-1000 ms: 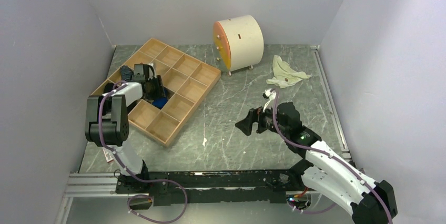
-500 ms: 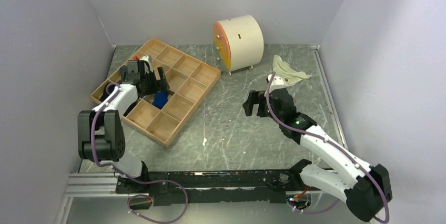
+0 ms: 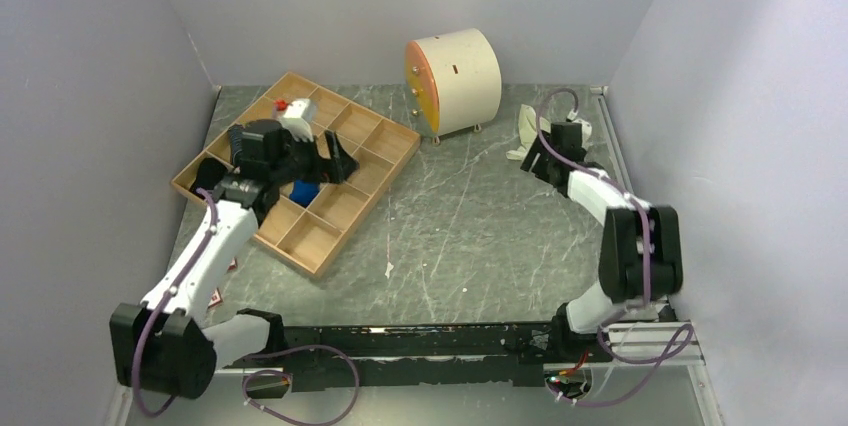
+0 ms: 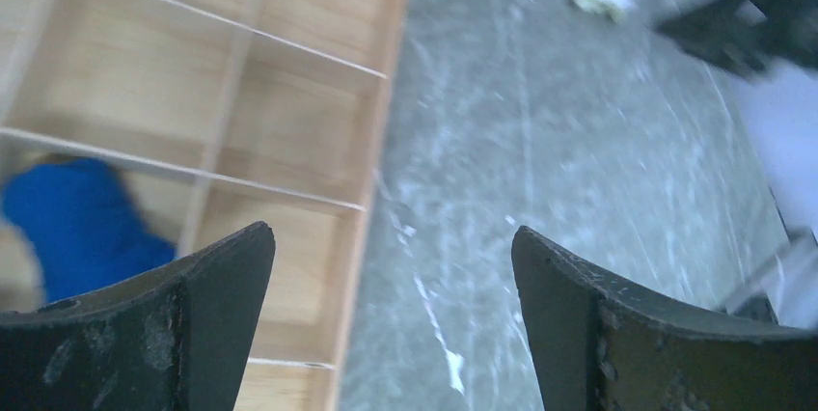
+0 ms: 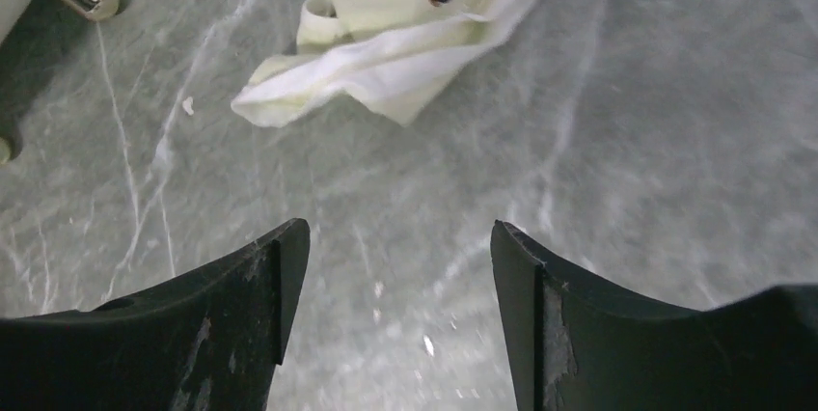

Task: Roll the underwear
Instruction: Move the underwear to the center of the board.

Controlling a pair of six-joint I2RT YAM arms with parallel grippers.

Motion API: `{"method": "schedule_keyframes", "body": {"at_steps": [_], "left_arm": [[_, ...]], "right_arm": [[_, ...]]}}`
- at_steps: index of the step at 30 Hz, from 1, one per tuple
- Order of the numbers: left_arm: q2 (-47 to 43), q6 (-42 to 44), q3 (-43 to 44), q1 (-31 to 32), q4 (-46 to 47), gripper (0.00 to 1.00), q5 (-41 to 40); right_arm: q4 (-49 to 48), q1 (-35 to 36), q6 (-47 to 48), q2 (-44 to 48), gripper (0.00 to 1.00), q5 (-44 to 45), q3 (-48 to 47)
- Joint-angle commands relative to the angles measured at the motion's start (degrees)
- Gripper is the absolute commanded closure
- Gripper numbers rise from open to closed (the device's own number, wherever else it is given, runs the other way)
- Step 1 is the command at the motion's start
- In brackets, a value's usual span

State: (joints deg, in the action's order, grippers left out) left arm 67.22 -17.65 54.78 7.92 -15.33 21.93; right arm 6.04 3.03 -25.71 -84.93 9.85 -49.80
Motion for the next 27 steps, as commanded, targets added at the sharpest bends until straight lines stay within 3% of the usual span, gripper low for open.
{"method": "schedule_keyframes", "body": {"at_steps": [1,9,13,21,27], "left_arm": [[-5.34,-0.10,-4.65,6.80,0.20,0.04,3.04],[-11.26,1.09,-13.78,11.24,2.52,0.04,10.09],[-12.37,-1.21,-15.87,12.59,3.39,0.04,10.11],[-13.60,0.63,-14.97,13.94,-2.10,0.03,5.97],[-14.09,0.29,-15.35,14.05,-2.89,0.04,4.78]], "right_arm": [[-1.64,-0.04,-1.84,-10.83,0.26,-7.32,-10.42],[1.72,0.01,-1.79,-22.19,0.23,-4.85,-22.05],[6.80,0.41,-1.57,-27.71,0.29,-4.32,-27.19],[12.05,2.46,2.48,-29.44,0.58,-0.63,-30.09],[11.73,4.40,4.56,-24.08,1.00,-1.94,-26.42]]}}
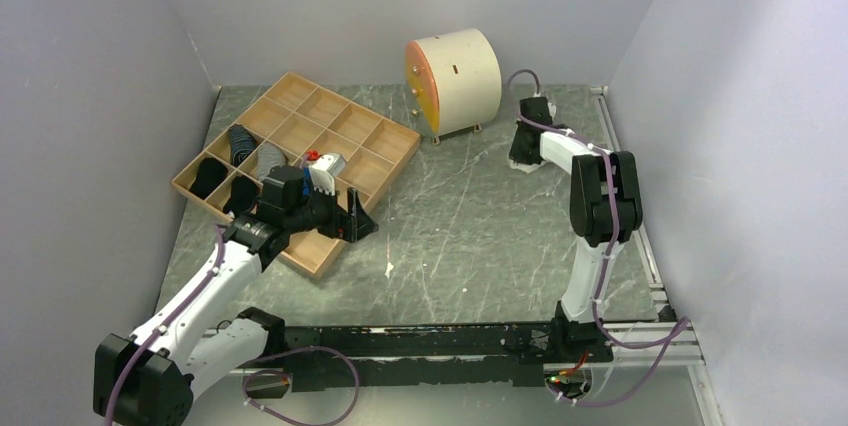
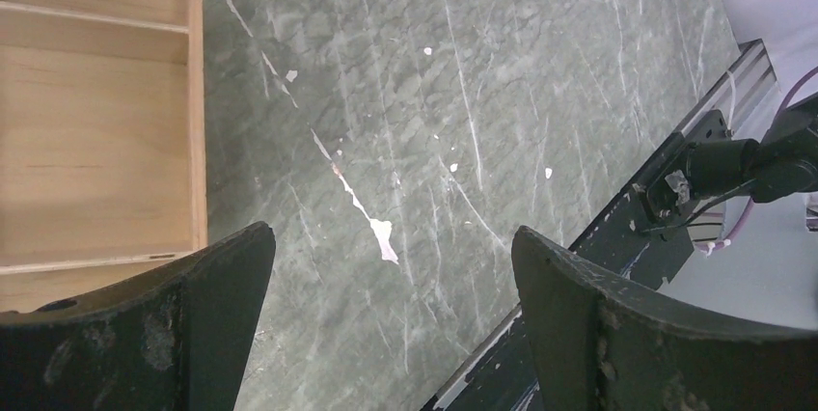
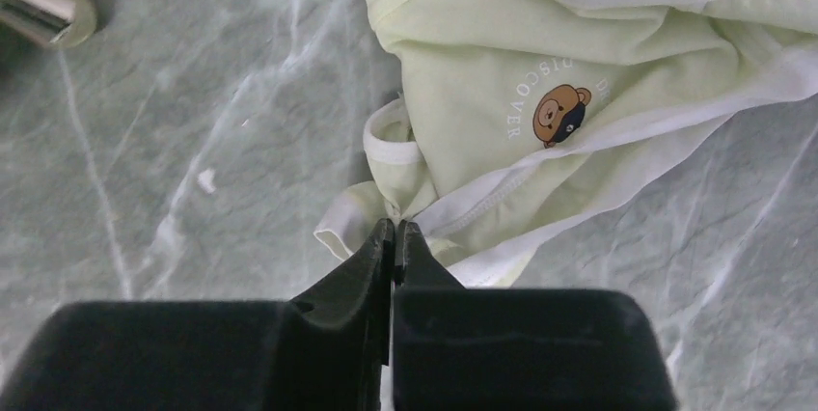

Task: Roll the underwear
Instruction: Move the underwear to the center of the board.

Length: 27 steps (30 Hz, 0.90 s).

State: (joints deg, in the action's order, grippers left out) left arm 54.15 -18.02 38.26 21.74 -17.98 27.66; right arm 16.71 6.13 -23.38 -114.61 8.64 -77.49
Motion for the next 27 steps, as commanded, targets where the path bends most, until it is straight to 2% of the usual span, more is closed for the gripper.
{"method": "schedule_keyframes", "body": {"at_steps": [1,4,7,12,14,15,18,20,21,24,27], "left_arm": [[-0.93,0.44,1.01,0.24,-0.15,0.04,-0.94],[-0.66,0.00,0.69,0.23,-0.08,0.04,-1.18],[-0.80,-0.01,0.63,0.30,-0.43,0.04,-1.38],[-1.53,-1.93,-0.82,0.41,0.56,0.04,-1.39],[-1.98,-3.94,-2.61,0.41,3.14,0.04,-0.41],[-2.17,-5.03,-3.59,0.41,4.52,0.04,0.19],[-2.34,-7.85,-6.36,0.56,8.08,0.04,1.24],[-1.68,-8.60,-7.48,0.60,9.77,0.04,1.99],[-1.20,-8.78,-7.72,0.67,10.22,0.04,2.38],[0.10,-9.90,-8.97,0.95,12.94,0.04,4.17],[0.43,-11.96,-11.19,2.61,16.40,0.06,4.70]], "right_arm": [[1.06,1.44,2.19,6.30,1.00,-2.48,2.14],[0.44,3.54,1.70,9.80,1.00,-6.64,7.11],[-1.22,8.50,-0.18,18.93,1.00,-8.05,15.89],[-3.75,23.84,-11.47,42.53,1.00,-6.66,35.67],[-4.25,31.86,-16.34,49.88,1.00,-6.86,40.44],[-3.56,35.55,-17.68,52.98,0.95,-6.96,41.66],[-3.77,41.95,-15.82,59.21,0.58,-10.64,42.24],[2.91,42.19,-14.31,61.39,0.42,-4.23,38.78],[5.33,42.20,-13.37,62.22,0.36,0.49,37.53],[6.99,41.95,-9.93,62.46,0.28,11.53,35.54],[5.86,41.25,-7.03,57.89,0.24,15.57,34.63]]}}
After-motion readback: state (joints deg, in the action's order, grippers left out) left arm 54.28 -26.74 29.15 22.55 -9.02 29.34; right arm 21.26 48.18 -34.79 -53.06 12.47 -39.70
